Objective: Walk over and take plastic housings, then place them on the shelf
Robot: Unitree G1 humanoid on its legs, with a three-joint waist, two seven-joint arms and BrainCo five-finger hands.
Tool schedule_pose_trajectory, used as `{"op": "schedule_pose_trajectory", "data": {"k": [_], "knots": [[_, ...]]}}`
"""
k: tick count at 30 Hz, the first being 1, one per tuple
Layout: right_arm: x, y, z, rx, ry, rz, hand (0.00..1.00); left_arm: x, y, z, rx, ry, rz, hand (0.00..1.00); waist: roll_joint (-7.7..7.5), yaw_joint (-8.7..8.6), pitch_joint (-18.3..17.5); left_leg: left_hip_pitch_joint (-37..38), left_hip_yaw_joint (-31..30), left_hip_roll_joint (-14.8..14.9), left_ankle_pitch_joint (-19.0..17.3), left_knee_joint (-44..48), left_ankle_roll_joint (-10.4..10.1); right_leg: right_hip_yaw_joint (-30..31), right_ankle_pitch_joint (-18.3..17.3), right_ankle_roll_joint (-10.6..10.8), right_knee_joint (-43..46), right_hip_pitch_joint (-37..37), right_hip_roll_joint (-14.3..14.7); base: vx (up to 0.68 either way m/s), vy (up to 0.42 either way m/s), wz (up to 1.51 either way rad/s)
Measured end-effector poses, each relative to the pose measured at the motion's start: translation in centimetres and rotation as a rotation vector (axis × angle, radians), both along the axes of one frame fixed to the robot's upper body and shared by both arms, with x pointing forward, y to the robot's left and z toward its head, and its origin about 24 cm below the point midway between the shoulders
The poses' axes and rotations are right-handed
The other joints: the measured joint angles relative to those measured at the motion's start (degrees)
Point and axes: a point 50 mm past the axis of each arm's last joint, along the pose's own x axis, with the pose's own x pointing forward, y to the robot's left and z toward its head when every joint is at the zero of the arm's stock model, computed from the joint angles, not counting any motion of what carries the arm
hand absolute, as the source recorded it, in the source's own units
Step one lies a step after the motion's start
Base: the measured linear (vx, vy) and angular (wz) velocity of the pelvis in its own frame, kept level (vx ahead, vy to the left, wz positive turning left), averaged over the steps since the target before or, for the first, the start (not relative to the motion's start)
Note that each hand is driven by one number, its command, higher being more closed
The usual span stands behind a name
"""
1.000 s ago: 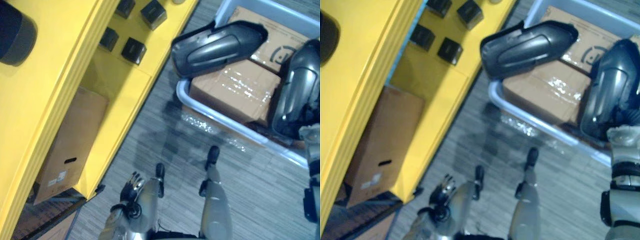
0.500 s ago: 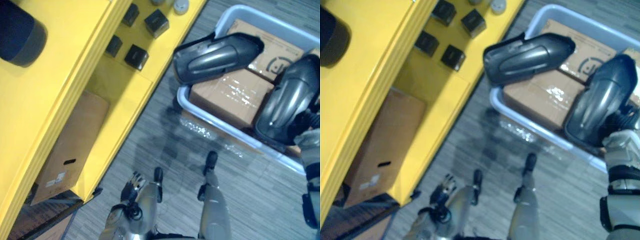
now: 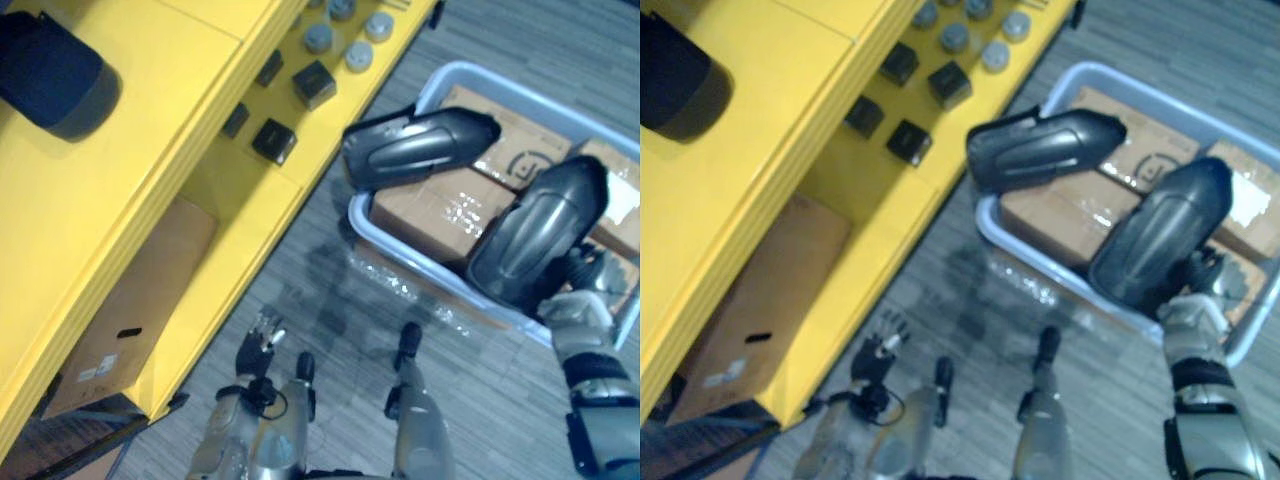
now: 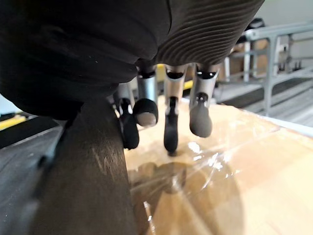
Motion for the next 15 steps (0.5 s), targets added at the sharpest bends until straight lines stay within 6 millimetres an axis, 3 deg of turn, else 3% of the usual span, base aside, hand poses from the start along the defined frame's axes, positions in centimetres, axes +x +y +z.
{"op": "schedule_pose_trajectory", "data": {"k": [8, 12, 15], "knots": [[-2.7, 3.1, -3.9, 0.087, -0.024, -0.017, 1.0, 0.7, 1.3, 4.3, 0.003, -0.152, 0.027, 0.0, -2.3, 0.6, -5.49, 2.71, 0.36, 0.78, -1.47, 0.71, 0.04, -0.01, -0.98, 0.43, -0.04, 2.87, 0.71, 0.03, 0.005, -0.04], [-3.9, 3.2, -4.7, 0.098, -0.031, -0.066, 1.0, 0.7, 1.1, 5.3, -0.002, -0.177, 0.016, 0.0, -3.82, 0.67, -7.99, 4.23, 1.49, 1.26, -1.92, 0.76, -0.01, 0.17, -1.19, 0.34, -0.06, 3.85, 0.9, 0.03, -0.002, -0.12], [-4.6, 2.7, -5.1, 0.096, -0.029, -0.102, 1.0, 0.7, 0.9, 5.8, 0.004, -0.186, -0.005, 0.0, -4.06, 0.61, -8.45, 5.89, 1.62, 1.61, -2.11, 0.68, -0.22, 0.09, -1.49, 0.17, -0.07, 5.74, 0.98, 0.01, -0.013, -0.05]]}}
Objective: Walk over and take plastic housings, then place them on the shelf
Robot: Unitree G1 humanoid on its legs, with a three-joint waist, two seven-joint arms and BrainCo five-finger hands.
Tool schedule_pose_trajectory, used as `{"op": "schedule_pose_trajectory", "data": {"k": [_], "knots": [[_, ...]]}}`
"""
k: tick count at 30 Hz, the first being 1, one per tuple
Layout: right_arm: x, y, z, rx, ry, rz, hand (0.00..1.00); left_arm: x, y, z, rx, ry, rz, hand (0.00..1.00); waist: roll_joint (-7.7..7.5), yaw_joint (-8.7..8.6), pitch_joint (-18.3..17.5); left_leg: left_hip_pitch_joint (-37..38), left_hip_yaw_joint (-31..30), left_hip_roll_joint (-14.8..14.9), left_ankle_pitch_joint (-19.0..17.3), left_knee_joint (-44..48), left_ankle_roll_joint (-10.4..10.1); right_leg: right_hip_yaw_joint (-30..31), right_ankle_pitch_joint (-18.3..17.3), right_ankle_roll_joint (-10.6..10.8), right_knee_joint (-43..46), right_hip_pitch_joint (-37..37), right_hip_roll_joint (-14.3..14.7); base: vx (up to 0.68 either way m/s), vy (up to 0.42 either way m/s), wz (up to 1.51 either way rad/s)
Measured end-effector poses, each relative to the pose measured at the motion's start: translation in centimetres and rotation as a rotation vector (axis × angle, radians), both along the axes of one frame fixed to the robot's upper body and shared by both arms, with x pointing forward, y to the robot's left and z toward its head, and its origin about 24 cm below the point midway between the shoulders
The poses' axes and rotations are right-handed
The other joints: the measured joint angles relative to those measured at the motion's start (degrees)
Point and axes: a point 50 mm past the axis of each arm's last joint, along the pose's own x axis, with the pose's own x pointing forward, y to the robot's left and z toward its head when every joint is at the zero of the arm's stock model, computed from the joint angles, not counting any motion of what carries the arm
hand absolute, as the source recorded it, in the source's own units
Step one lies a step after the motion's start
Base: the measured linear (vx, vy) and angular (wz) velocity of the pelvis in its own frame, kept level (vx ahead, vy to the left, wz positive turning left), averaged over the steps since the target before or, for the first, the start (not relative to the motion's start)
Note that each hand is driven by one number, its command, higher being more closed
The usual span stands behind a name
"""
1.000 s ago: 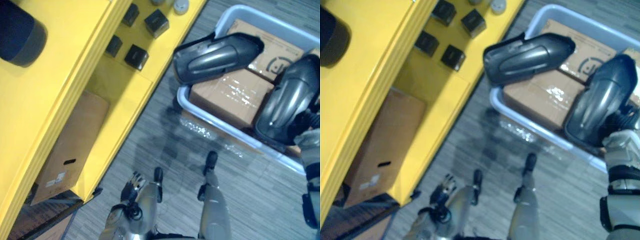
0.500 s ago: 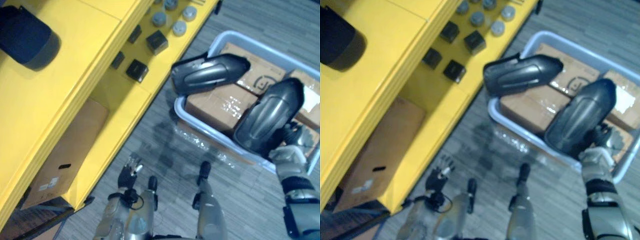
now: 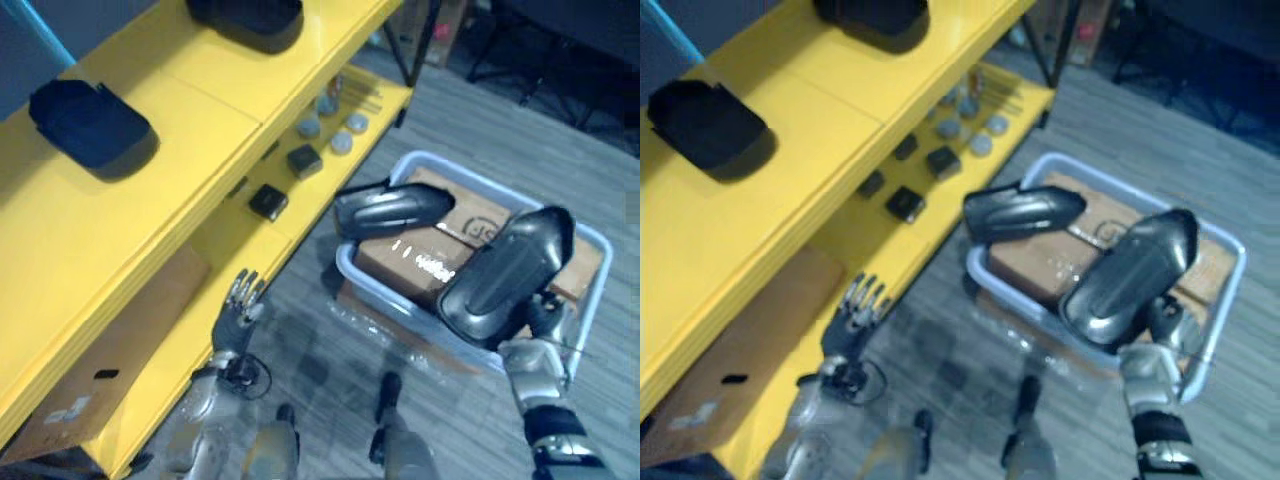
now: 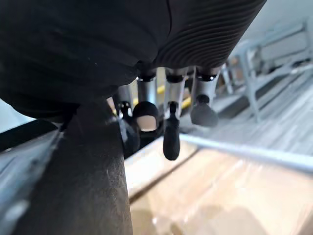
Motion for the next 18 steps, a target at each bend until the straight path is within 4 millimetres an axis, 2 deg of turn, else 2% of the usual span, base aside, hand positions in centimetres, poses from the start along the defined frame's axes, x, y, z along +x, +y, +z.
{"op": "schedule_pose_trajectory", "data": {"k": [1, 5, 8, 12, 14, 16, 18], "knots": [[-0.4, -0.2, 0.0, 0.001, -0.006, -0.016, 1.0, 0.0, -0.1, 0.4, 0.011, -0.014, -0.009, 0.0, -0.1, 0.01, -1.16, 0.02, 0.08, 0.16, -0.13, 0.01, 0.01, -0.03, -0.28, 0.03, -0.02, -0.01, 0.13, 0.0, -0.029, -0.04], [-0.2, -0.1, 0.9, -0.015, -0.055, -0.025, 1.0, -0.1, -0.6, 1.1, 0.076, -0.034, -0.058, 0.0, 0.02, -0.08, -2.1, 1.71, 0.44, 0.69, -0.26, -0.16, -0.23, 0.01, -0.58, -0.11, -0.03, 1.09, 0.6, 0.02, -0.034, -0.06], [0.4, 0.2, 2.9, -0.041, -0.144, -0.003, 1.0, 0.3, -1.1, 1.4, 0.178, -0.051, -0.125, 0.0, 0.35, -0.26, -3.89, 2.37, 1.27, 1.3, -0.45, 0.14, -0.54, 0.21, -0.61, -0.22, -0.03, 1.49, 1.1, 0.03, -0.023, -0.09], [1.2, 1.0, 5.5, -0.129, -0.233, 0.061, 1.0, 1.8, -1.3, 2.5, 0.388, -0.072, -0.207, 0.0, 0.46, -0.46, -5.14, 4.96, 3.41, 2.22, -0.88, 0.02, -1.19, 1.84, -0.62, -0.24, -0.49, 2.71, 1.99, 0.0, -0.005, -0.22], [1.4, 1.4, 6.2, -0.161, -0.258, 0.106, 1.0, 2.9, -1.1, 3.0, 0.47, -0.074, -0.241, 0.0, 0.33, -1.57, -5.38, 6.28, 4.13, 2.27, -0.86, -0.94, -1.18, 2.4, -0.76, -0.42, -0.54, 3.27, 2.06, -0.02, -0.003, -0.26], [1.6, 1.7, 6.7, -0.177, -0.276, 0.145, 1.0, 4.2, -1.1, 2.8, 0.525, -0.044, -0.281, 0.0, 0.19, -1.98, -6.03, 7.63, 5.41, 2.32, -0.85, -1.65, -1.18, 3.42, -1.12, -0.87, -0.56, 3.45, 2.23, -0.01, 0.002, -0.3], [1.9, 2.0, 7.1, -0.204, -0.287, 0.207, 1.0, 5.8, -0.7, 2.6, 0.562, 0.001, -0.302, 0.0, -0.17, -3.11, -6.67, 8.79, 6.35, 2.5, -0.85, -2.19, -1.18, 3.98, -1.2, -1.01, -0.57, 3.83, 2.51, 0.01, 0.001, -0.2]]}}
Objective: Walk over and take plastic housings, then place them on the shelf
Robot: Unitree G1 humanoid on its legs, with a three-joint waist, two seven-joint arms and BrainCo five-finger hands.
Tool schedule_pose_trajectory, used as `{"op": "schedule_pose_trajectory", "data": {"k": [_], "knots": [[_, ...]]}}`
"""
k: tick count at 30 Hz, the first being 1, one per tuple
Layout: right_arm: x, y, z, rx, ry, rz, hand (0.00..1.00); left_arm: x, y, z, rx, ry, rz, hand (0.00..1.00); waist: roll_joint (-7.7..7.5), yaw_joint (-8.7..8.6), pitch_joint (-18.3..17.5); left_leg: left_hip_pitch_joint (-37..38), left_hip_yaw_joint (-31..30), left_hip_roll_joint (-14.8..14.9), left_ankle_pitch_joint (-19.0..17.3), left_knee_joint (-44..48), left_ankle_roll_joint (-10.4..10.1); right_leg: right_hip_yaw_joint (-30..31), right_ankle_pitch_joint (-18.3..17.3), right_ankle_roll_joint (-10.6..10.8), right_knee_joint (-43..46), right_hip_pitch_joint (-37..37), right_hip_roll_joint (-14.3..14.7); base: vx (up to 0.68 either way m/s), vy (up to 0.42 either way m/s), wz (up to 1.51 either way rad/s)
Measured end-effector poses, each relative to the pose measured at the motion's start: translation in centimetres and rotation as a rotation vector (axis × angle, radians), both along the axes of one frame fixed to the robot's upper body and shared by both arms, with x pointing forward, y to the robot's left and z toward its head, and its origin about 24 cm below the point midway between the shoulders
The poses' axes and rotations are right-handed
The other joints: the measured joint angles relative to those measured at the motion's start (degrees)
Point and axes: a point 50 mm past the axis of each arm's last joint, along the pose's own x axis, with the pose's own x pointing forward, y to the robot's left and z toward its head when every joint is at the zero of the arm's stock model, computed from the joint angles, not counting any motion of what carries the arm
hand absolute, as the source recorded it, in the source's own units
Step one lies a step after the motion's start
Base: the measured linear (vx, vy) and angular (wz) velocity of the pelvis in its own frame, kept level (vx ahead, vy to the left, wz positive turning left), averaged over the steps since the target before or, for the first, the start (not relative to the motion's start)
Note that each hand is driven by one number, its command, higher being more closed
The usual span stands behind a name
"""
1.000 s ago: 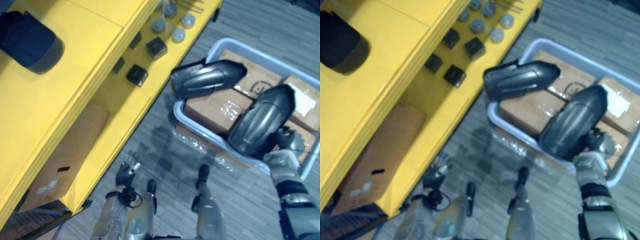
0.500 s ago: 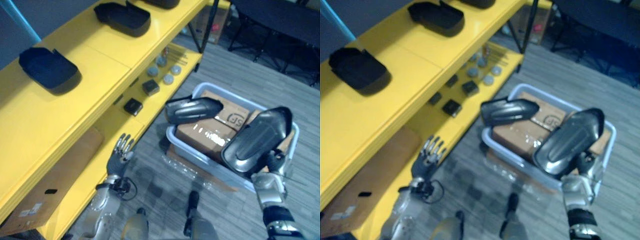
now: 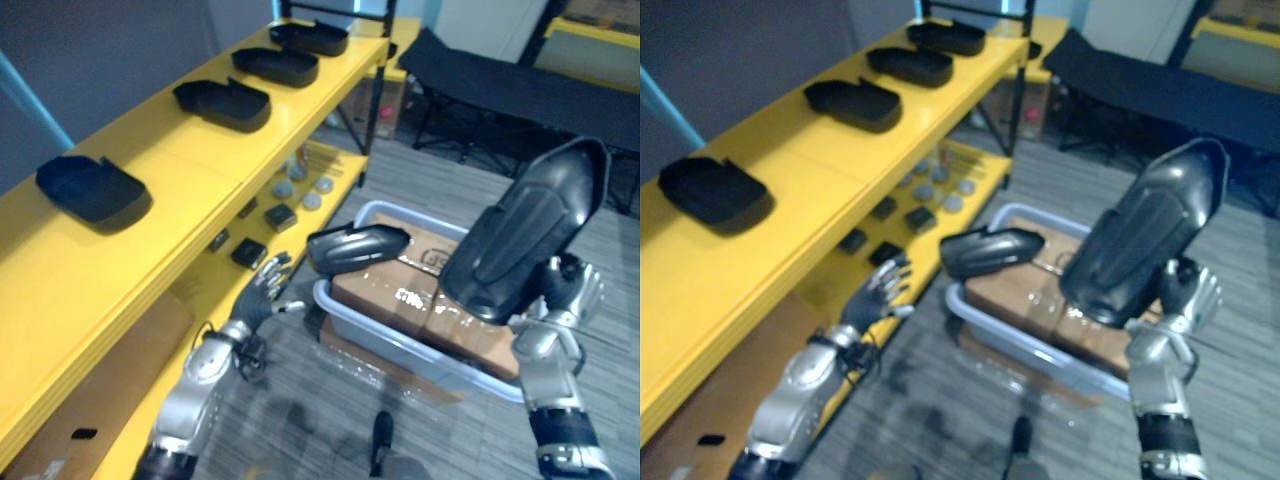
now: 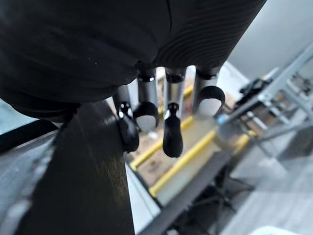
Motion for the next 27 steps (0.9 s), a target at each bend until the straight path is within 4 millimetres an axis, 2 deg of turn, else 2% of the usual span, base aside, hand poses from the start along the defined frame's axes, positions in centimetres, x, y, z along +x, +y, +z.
{"op": "schedule_pose_trajectory", "data": {"k": [3, 7, 14, 19, 22, 23, 27], "knots": [[0.5, 0.7, 0.8, -0.046, -0.008, 0.09, 1.0, 1.7, 0.5, -0.1, 0.061, 0.04, -0.001, 0.0, -0.67, -1.41, -0.58, 0.94, 0.74, 0.32, 0.07, -0.71, -0.12, 0.74, 0.15, 0.07, -0.02, 0.03, 0.5, 0.02, -0.007, -0.15], [1.1, 1.3, 2.3, -0.113, -0.049, 0.189, 1.0, 3.3, 0.6, 0.8, 0.12, 0.029, -0.005, 0.0, -0.71, -1.73, -0.74, 2.44, 1.69, 0.48, 0.2, -2.1, -0.24, 1.78, 0.61, -0.07, -0.04, 0.08, 0.96, 0.04, 0.005, -0.17], [2.2, 3.3, 3.4, -0.172, -0.071, 0.346, 1.0, 5.4, 1.3, 1.4, 0.156, 0.075, 0.024, 0.0, -0.81, -2.55, -0.88, 4.08, 3.01, -0.44, 0.61, -3.55, 0.13, 2.36, 1.49, 0.24, -0.06, 0.28, 0.41, 0.02, 0.012, -0.09], [2.5, 4.6, 3.1, -0.208, -0.026, 0.45, 1.0, 5.2, 2.4, -0.7, 0.14, 0.22, 0.064, 0.0, -1.25, -3.01, -0.95, 3.81, 2.94, -1.45, 0.83, -3.3, 0.52, 2.41, 1.85, 0.35, -0.07, 0.21, -0.57, -0.04, -0.007, 0.01], [2.7, 5.4, 2.8, -0.21, -0.001, 0.509, 1.0, 5.1, 2.9, -1.9, 0.146, 0.284, 0.089, 0.0, -2.17, -3.02, -0.84, 2.84, 2.92, -1.5, 0.83, -2.69, 0.54, 2.38, 1.29, 0.22, -0.08, -0.11, -0.68, -0.07, -0.043, 0.0], [2.7, 5.8, 2.5, -0.211, 0.014, 0.534, 1.0, 4.9, 3.0, -2.7, 0.126, 0.33, 0.096, 0.0, -2.63, -3.06, -0.87, 2.75, 2.95, -1.29, 0.81, -2.41, 0.51, 2.31, 0.68, 0.02, -0.08, -0.05, -0.52, -0.04, -0.031, 0.0], [2.5, 6.2, 1.7, -0.202, 0.048, 0.563, 1.0, 4.4, 2.1, -4.0, 0.101, 0.388, 0.09, 0.0, -2.92, -3.05, -0.82, 2.54, 2.92, -1.13, 0.8, -2.41, 0.47, 2.1, 0.47, -0.02, -0.07, -0.08, -0.43, 0.0, -0.011, 0.02]]}}
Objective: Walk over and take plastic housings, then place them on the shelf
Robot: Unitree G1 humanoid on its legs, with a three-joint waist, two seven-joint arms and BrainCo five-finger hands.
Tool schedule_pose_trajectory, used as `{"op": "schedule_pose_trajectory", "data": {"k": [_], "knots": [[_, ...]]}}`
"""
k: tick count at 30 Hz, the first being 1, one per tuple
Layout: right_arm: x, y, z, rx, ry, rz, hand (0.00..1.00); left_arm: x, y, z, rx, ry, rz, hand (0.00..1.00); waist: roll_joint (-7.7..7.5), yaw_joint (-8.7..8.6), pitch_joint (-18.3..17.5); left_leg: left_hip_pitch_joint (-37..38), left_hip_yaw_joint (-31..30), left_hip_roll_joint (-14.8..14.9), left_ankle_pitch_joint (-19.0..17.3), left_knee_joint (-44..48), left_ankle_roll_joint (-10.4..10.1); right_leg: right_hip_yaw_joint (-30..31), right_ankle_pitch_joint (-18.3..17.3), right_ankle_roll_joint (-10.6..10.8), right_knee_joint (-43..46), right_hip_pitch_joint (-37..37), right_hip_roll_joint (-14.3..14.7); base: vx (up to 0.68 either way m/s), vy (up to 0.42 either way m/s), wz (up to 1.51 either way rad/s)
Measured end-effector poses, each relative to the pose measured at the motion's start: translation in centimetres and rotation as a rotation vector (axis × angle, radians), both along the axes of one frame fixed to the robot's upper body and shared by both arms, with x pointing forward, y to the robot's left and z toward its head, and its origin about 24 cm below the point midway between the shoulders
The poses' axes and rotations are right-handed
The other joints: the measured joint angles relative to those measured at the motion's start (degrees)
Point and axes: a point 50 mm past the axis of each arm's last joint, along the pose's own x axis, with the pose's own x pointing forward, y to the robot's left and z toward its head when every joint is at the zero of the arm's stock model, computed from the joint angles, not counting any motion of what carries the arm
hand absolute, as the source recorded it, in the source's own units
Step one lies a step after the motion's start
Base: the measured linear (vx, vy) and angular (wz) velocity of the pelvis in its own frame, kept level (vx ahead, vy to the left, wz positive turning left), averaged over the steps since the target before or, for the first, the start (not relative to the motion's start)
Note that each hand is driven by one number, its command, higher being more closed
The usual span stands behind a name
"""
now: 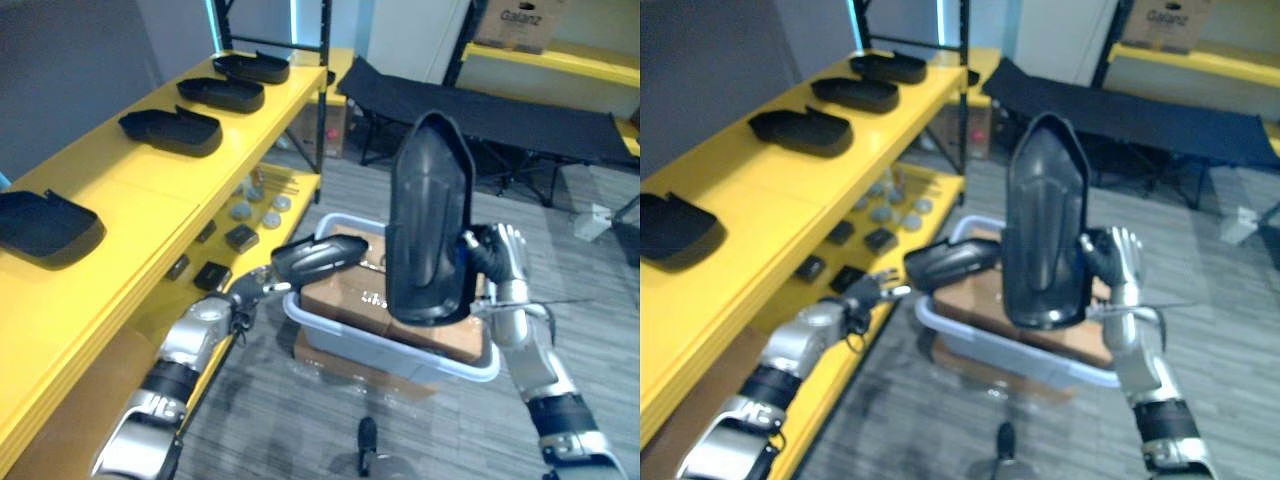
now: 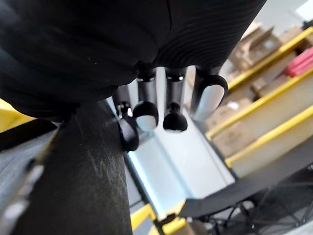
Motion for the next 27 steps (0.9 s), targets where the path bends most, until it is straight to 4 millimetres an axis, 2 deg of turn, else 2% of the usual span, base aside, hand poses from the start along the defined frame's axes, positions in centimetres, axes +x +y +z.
{"op": "schedule_pose_trajectory", "data": {"k": [6, 10, 19, 27], "knots": [[-1.0, 1.0, -3.2, -0.017, 0.143, 0.046, 1.0, -1.2, -1.3, -2.4, -0.031, 0.116, 0.016, 0.0, 0.0, -0.05, 0.0, -0.2, -1.42, 0.29, -0.04, -0.35, -0.07, -1.5, 0.54, 0.22, 0.02, -0.02, 0.09, 0.07, -0.002, 0.1], [-1.5, 2.0, -5.9, -0.017, 0.255, 0.07, 1.0, -2.7, -0.4, -4.6, -0.013, 0.197, 0.074, 0.0, 0.03, -0.12, -0.02, 1.67, -1.12, 0.28, 0.04, -2.04, -0.08, -1.81, 0.54, 0.25, -0.01, 0.87, 0.15, 0.07, 0.009, -0.02], [-1.9, 3.4, -7.9, -0.03, 0.327, 0.108, 1.0, -2.9, -0.3, -5.1, -0.021, 0.211, 0.094, 0.0, 0.26, -0.15, 0.13, 2.99, -1.38, -0.09, 0.3, -3.32, 0.16, -2.9, 0.3, 0.57, -0.09, 1.92, -0.29, 0.01, 0.01, 0.03], [-2.2, 3.9, -9.0, -0.056, 0.369, 0.13, 1.0, -2.7, -1.9, -5.0, -0.126, 0.192, 0.078, 0.0, 1.2, -0.23, 0.72, 3.72, -1.46, -0.07, 1.22, -5.1, -0.02, -3.18, -0.22, 1.02, -0.09, 1.98, -0.27, 0.0, 0.0, 0.0]]}}
